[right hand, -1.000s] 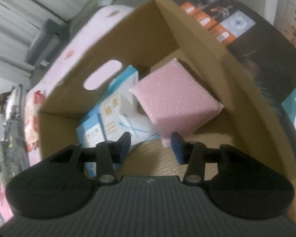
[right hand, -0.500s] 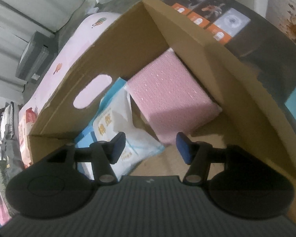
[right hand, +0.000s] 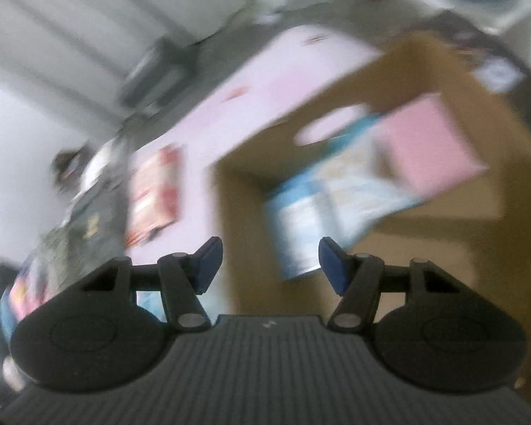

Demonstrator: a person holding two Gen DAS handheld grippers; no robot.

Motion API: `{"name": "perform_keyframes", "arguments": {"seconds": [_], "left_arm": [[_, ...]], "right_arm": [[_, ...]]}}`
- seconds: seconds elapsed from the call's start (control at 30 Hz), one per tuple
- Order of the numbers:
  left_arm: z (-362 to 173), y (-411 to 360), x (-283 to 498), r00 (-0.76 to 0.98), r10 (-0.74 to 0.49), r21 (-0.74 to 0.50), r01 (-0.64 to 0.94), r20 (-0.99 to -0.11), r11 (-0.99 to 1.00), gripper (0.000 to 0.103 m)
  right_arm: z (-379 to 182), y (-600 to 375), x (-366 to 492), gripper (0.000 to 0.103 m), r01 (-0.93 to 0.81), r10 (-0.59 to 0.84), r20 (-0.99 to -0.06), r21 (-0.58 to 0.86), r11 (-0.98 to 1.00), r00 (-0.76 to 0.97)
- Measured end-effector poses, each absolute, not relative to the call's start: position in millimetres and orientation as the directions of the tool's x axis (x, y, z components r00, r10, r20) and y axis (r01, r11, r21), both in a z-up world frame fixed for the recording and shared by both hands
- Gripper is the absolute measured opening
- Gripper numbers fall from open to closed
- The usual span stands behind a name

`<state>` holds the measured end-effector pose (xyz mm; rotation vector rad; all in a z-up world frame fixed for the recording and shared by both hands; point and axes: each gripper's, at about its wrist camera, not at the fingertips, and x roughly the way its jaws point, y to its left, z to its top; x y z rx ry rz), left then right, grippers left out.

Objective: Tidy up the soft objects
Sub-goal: 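Reach the right tool to the blue diaper pack and grasp it, then carry the blue diaper pack with the right tool into the box, release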

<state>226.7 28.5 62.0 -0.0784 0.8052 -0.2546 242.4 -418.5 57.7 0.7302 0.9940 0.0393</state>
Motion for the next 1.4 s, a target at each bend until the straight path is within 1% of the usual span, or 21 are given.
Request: {"name": "perform_keyframes", "arguments": {"seconds": [0.07, 0.13, 0.2, 0.27, 0.4, 0.57, 0.73, 0.87, 1.0, 1.17, 1.4], "left_arm": [[58.0, 32.0, 236.1, 0.643, -0.269, -0.185, 0.196, -0.717, 0.963, 0.076], [50.9, 35.5, 249.7, 0.611, -0.272, -0.198, 0.188, -0.743, 0.962, 0.069], [42.6, 36.6, 264.1, 0.582, -0.269, -0.199, 0.182, -0.768, 0.963, 0.066], [34.2, 36.6, 279.2, 0.547, -0.270, -0.206, 0.177, -0.792, 0.962, 0.065], [14.2, 36.4, 313.8, 0.459, -0.290, -0.237, 0.171, -0.840, 0.956, 0.063], [-16.1, 34.3, 354.2, 0.336, -0.321, -0.291, 0.137, -0.885, 0.947, 0.063], [-43.3, 34.0, 378.7, 0.249, -0.347, -0.334, 0.096, -0.904, 0.938, 0.063], [-54.8, 33.6, 388.4, 0.211, -0.386, -0.380, 0.070, -0.898, 0.922, 0.063], [-57.6, 30.2, 392.8, 0.203, -0.399, -0.395, 0.058, -0.894, 0.917, 0.060], [-49.2, 24.8, 389.4, 0.216, -0.369, -0.368, 0.044, -0.904, 0.929, 0.058], [-9.7, 21.5, 371.0, 0.284, -0.359, -0.354, 0.068, -0.889, 0.933, 0.058]], "right_arm": [[61.0, -382.8, 257.8, 0.060, 0.218, 0.427, -0.732, 0.605, 0.766, 0.531], [59.0, -347.4, 275.4, 0.060, 0.166, 0.488, -0.723, 0.626, 0.761, 0.490], [50.7, -312.3, 297.3, 0.060, 0.133, 0.537, -0.722, 0.642, 0.755, 0.435], [40.6, -283.0, 319.5, 0.060, 0.114, 0.557, -0.733, 0.639, 0.761, 0.391], [11.8, -243.5, 359.4, 0.060, 0.139, 0.558, -0.769, 0.618, 0.774, 0.312], [-33.4, -216.7, 391.3, 0.056, 0.190, 0.532, -0.815, 0.574, 0.796, 0.231], [-74.0, -204.1, 411.6, 0.054, 0.238, 0.539, -0.823, 0.568, 0.788, 0.178], [-96.2, -199.4, 420.5, 0.051, 0.262, 0.547, -0.825, 0.564, 0.783, 0.140], [-110.0, -197.3, 425.3, 0.046, 0.276, 0.589, -0.798, 0.599, 0.751, 0.128], [-106.9, -192.8, 426.0, 0.042, 0.263, 0.601, -0.788, 0.614, 0.745, 0.137], [-77.5, -198.0, 416.7, 0.040, 0.239, 0.625, -0.760, 0.650, 0.721, 0.180]]}}
